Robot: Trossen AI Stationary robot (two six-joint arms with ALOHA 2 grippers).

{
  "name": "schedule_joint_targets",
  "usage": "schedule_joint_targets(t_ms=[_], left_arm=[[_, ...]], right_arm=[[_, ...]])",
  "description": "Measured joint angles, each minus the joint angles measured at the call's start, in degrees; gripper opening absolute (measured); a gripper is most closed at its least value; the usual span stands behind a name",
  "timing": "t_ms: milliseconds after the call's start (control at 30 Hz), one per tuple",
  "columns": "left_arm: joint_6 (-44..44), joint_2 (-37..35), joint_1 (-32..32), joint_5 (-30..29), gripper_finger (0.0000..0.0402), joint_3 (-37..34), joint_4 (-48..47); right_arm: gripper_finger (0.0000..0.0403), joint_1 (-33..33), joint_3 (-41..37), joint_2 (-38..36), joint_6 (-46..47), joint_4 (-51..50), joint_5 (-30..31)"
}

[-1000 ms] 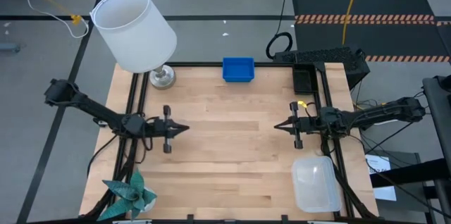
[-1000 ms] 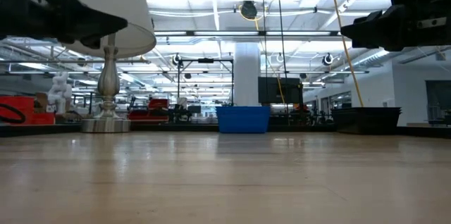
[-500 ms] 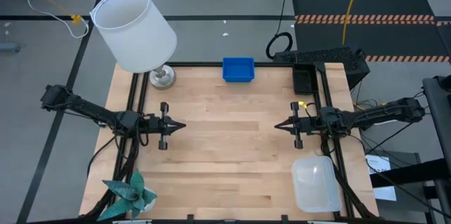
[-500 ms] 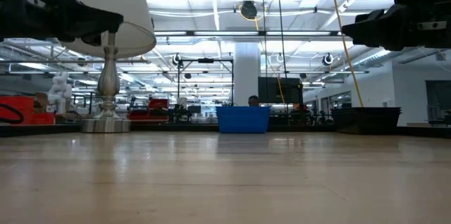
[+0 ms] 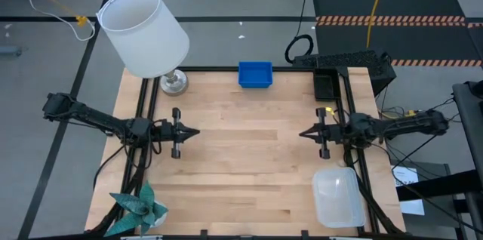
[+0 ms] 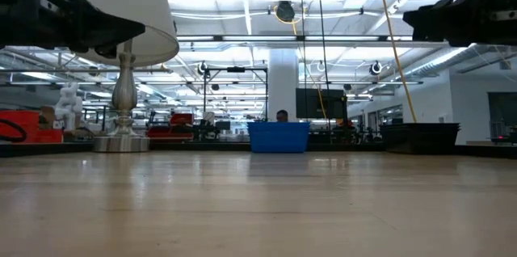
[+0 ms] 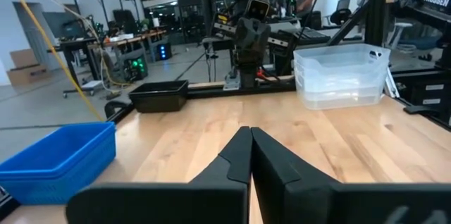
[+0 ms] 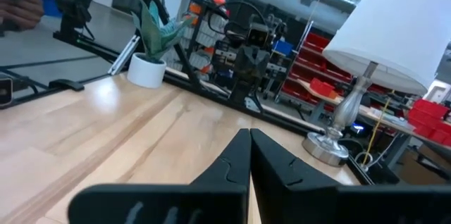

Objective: Stack baskets by color
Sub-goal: Return to Home Position

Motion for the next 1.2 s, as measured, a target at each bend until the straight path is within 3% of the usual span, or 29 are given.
schedule_joint_targets(t_ms=[200,567,867,1033,1200], left_arm=[[-0.52,0.0,0.0,0.0,0.002,0.02,0.01],[-0.58,0.0,0.0,-0.02,0.0011,0.04,0.03],[-0.65,0.04,-0.02,-0.05,0.0009,0.04,0.06],[-0.79,0.04,-0.02,-0.05,0.0007,0.04,0.03],[-0.98,0.04,-0.02,-0.05,0.002,0.04,0.03]], right_arm=[[0.0,0.0,0.0,-5.31,0.04,-3.73,0.01],[0.0,0.0,0.0,-15.9,-0.22,-11.35,0.03],[0.0,-0.06,0.0,-16.09,-1.51,-12.08,0.27],[0.0,-0.4,0.0,-16.09,-3.26,-16.28,4.64],[0.0,-0.51,0.0,-16.09,-3.0,-17.42,1.52]])
